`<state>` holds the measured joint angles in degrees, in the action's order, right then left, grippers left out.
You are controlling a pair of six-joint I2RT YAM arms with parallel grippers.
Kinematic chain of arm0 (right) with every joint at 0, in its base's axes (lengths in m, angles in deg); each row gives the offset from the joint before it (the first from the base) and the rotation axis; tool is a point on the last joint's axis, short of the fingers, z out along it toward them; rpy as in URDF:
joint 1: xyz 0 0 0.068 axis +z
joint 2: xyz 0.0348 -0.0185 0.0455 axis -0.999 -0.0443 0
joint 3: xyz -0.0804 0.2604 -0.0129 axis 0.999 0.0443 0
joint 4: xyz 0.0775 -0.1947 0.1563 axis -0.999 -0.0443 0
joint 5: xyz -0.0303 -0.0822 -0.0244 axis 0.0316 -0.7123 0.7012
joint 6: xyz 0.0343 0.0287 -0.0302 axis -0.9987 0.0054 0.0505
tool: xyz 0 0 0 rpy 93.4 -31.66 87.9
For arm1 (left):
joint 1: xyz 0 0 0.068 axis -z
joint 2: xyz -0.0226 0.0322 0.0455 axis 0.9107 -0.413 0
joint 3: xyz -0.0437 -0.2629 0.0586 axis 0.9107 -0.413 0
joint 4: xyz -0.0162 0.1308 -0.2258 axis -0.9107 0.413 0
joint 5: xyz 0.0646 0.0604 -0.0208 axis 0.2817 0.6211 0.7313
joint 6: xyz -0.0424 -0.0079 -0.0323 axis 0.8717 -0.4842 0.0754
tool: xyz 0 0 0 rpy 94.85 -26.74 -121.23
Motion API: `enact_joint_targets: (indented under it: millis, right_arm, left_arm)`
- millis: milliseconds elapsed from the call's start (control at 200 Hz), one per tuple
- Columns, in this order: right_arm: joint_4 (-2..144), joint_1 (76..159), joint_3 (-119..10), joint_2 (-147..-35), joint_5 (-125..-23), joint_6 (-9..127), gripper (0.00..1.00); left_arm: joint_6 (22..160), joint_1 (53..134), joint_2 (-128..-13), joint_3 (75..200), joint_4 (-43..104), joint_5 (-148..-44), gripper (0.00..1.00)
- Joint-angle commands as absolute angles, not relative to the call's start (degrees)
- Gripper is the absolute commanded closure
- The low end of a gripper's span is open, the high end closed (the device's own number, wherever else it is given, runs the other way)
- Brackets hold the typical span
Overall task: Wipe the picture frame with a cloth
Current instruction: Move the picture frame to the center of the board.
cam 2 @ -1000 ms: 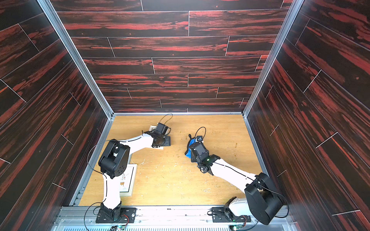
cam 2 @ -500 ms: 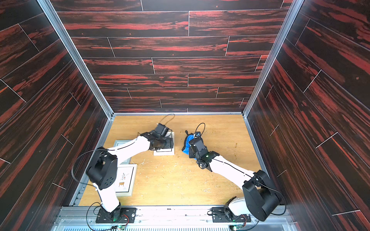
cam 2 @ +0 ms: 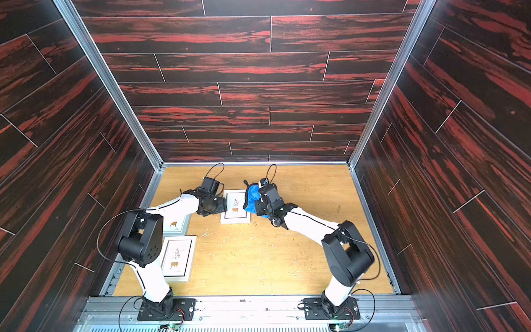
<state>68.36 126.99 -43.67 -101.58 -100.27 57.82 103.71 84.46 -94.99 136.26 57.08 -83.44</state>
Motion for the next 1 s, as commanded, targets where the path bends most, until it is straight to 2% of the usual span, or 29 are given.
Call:
enact_joint_targets:
  millis: [0,145,386,486,782,992]
  right_arm:
    - [68.76,127.27,-47.7,-105.47,-98.62,59.1,1.0]
    - [68.04,127.53,-52.34,-111.06,-97.87,59.66,1.0]
    - [65.62,127.71,-55.18,-116.75,-99.84,60.22,1.0]
    - [66.02,128.36,-51.6,-115.61,-100.98,60.3,1.0]
    - [66.02,130.62,-37.51,-106.4,-103.14,57.44,1.0]
    - [64.57,130.87,-36.97,-105.2,-105.13,56.59,1.0]
  left_arm:
    - [102.91,84.5,-96.59,136.3,55.06,-86.59,0.3]
    - [101.9,84.5,-98.38,136.61,54.6,-88.28,0.4]
    - [100.95,85.36,-98.88,134.93,52.14,-90.5,0.48]
    - [100.02,86.92,-99.66,135.01,52.13,-91.16,0.53]
    - [98.5,92.91,-99.46,131.38,49.42,-91.52,0.58]
    - [97.64,95.89,-98.55,128.0,47.63,-92.11,0.6]
